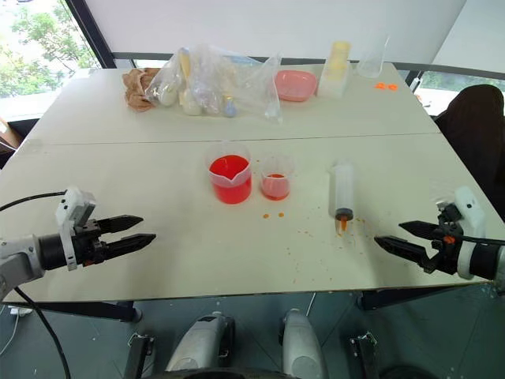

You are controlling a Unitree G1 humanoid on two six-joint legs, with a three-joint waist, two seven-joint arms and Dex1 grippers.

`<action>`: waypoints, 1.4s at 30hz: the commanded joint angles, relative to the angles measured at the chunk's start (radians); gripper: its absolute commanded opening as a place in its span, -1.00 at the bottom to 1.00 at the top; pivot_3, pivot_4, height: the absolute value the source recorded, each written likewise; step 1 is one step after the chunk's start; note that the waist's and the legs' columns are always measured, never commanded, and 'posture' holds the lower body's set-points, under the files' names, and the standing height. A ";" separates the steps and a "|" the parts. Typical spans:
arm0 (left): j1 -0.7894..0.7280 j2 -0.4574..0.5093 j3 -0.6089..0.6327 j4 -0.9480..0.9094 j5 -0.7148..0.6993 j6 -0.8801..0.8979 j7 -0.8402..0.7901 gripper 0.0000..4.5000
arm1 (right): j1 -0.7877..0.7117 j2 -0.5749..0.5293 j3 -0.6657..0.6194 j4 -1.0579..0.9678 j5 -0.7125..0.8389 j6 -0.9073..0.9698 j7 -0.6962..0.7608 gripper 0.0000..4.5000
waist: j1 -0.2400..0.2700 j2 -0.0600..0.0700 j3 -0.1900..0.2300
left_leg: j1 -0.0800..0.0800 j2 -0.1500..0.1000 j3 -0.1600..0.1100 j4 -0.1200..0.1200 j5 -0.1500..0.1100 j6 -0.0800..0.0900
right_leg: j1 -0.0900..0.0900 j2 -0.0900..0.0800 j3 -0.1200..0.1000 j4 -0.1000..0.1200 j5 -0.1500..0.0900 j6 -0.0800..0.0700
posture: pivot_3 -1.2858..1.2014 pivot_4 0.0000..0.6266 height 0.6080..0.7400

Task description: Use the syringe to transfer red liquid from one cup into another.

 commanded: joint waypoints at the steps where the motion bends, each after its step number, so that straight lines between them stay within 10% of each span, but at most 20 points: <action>1: -0.052 -0.006 -0.026 0.009 0.011 -0.018 0.005 0.62 | -0.025 -0.002 -0.019 -0.028 0.006 -0.018 -0.014 0.98 | 0.001 0.000 0.000 | 0.000 0.000 0.000 0.000 0.000 0.000 | 0.000 0.000 0.000 0.000 0.000 0.000 | 0.03 -0.52 1.00; 17: -0.159 -0.039 -0.071 0.049 0.032 -0.027 0.019 0.62 | -0.168 -0.012 0.049 0.021 0.000 0.046 -0.138 0.98 | 0.000 0.000 0.000 | -0.001 0.000 0.000 0.000 0.000 0.000 | 0.000 0.001 0.000 -0.001 0.000 0.000 | 0.03 -0.52 1.00; 28: -0.392 0.060 -0.063 0.119 -0.070 0.057 -0.112 0.62 | -0.924 0.054 0.285 0.439 -0.018 0.577 -0.354 0.98 | -0.002 -0.001 0.001 | -0.002 0.002 0.000 -0.001 0.000 0.000 | -0.002 0.004 0.000 -0.002 0.002 -0.003 | 0.03 -0.52 1.00; 42: -0.657 0.086 -0.215 0.245 0.047 -0.087 -0.290 0.62 | -1.277 0.165 0.762 0.890 -0.279 0.429 -0.287 0.98 | -0.008 0.000 0.002 | -0.004 -0.001 0.004 -0.006 0.000 0.001 | -0.003 0.004 -0.001 -0.009 0.005 0.002 | 0.03 -0.52 1.00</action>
